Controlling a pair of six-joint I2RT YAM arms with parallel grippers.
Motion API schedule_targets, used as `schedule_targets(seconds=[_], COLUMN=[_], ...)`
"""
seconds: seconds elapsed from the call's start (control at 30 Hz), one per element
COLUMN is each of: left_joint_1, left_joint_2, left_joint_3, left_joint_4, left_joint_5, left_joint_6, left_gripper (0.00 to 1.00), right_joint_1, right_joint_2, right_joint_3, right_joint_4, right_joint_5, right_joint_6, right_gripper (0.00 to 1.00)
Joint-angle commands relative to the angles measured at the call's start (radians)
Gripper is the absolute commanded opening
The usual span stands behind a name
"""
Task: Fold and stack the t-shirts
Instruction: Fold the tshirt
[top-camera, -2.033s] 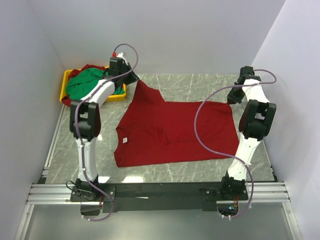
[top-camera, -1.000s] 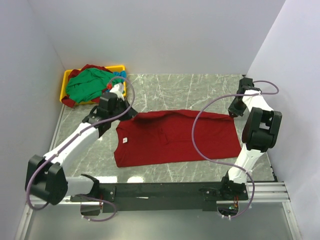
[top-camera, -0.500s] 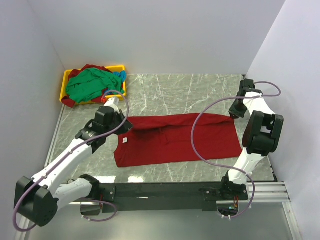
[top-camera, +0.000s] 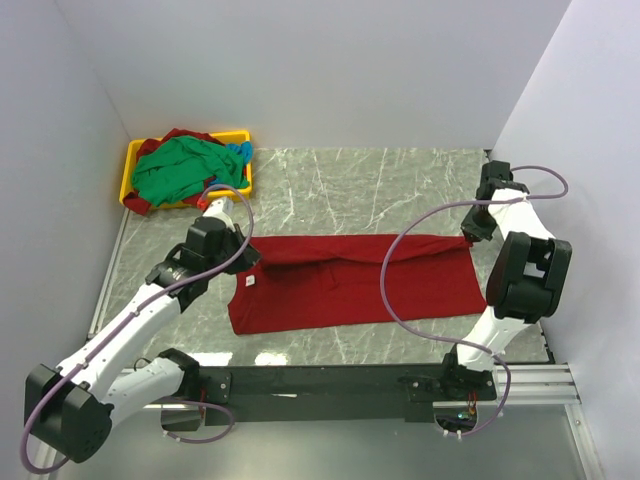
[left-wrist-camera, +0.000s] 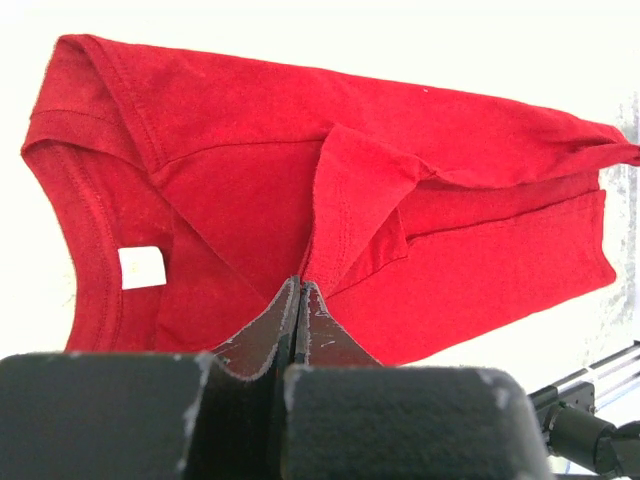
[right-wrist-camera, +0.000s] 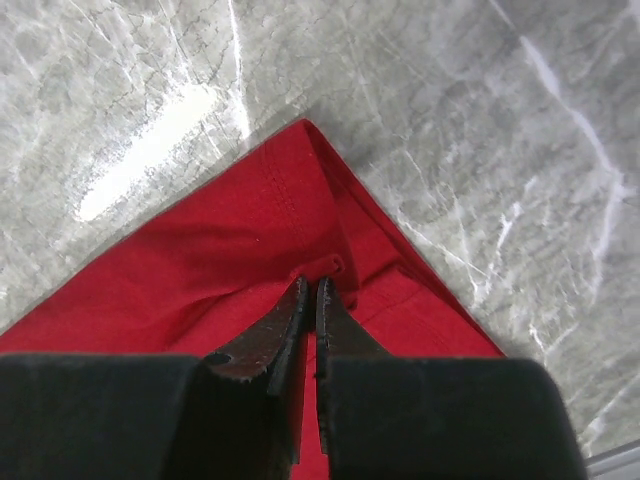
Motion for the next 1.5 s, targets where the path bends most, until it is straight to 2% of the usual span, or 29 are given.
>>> schedule_targets(seconds=[0.0,0.4,0.43,0.47,0.5,0.53,0.57,0.6,0.63,0.73,0.8,0.9,0.93,1.17,1.3,1.47], left_joint_1=[-0.004,-0.004,-0.004,-0.004,-0.004,-0.004,-0.004,-0.004,-0.004,-0.004,-0.004,-0.004,-0.004,-0.002,-0.005,-0.036], left_joint_2=[-0.038,-0.077,-0.074,-0.076,-0.079,-0.097,-0.111,-0.126,-0.161,-0.199,-0.190,-0.067,-0.032,0.281,0.460,0.603], left_joint_3=[-0.005,-0.052,-0.054,-0.057,-0.058,-0.060,-0.064,-0.066,-0.066,-0.071,-0.078,-0.060,-0.049,0.141,0.236,0.340], left_joint_4=[-0.001,-0.041,-0.051,-0.061,-0.082,-0.091,-0.096,-0.107,-0.108,-0.096,-0.076,-0.050,-0.039,0.076,0.146,0.165], left_joint_5=[-0.045,0.012,0.025,0.030,0.033,0.030,0.029,0.023,0.009,-0.016,-0.017,-0.017,-0.048,-0.025,0.074,0.131], left_joint_6=[0.003,0.029,0.028,0.025,0.013,0.003,-0.006,-0.029,-0.039,-0.070,-0.073,-0.076,-0.078,-0.029,0.013,0.077], left_gripper=[0.00,0.00,0.05,0.12,0.21,0.41,0.47,0.52,0.62,0.74,0.77,0.80,0.80,0.82,0.81,0.80], right_joint_1=[0.004,0.004,0.004,0.004,0.004,0.004,0.004,0.004,0.004,0.015,0.025,0.050,0.068,0.180,0.177,0.177], right_joint_2=[-0.072,-0.077,-0.074,-0.071,-0.071,-0.077,-0.086,-0.111,-0.125,-0.189,-0.220,-0.212,-0.202,-0.099,-0.054,-0.062], right_joint_3=[-0.022,-0.086,-0.086,-0.086,-0.086,-0.088,-0.089,-0.092,-0.096,-0.103,-0.106,-0.097,-0.089,-0.094,-0.158,-0.244], right_joint_4=[-0.018,-0.036,-0.041,-0.046,-0.053,-0.055,-0.055,-0.049,-0.044,-0.007,0.026,0.057,0.056,0.068,0.085,0.118], right_joint_5=[0.049,0.124,0.144,0.152,0.163,0.172,0.175,0.175,0.175,0.152,0.131,0.060,0.051,0.017,-0.050,-0.127], right_joint_6=[0.011,0.031,0.032,0.041,0.047,0.053,0.064,0.066,0.067,0.063,0.054,0.041,0.043,0.050,0.093,0.123], right_gripper=[0.00,0.00,0.04,0.15,0.40,0.49,0.55,0.68,0.73,0.74,0.74,0.70,0.70,0.68,0.68,0.67])
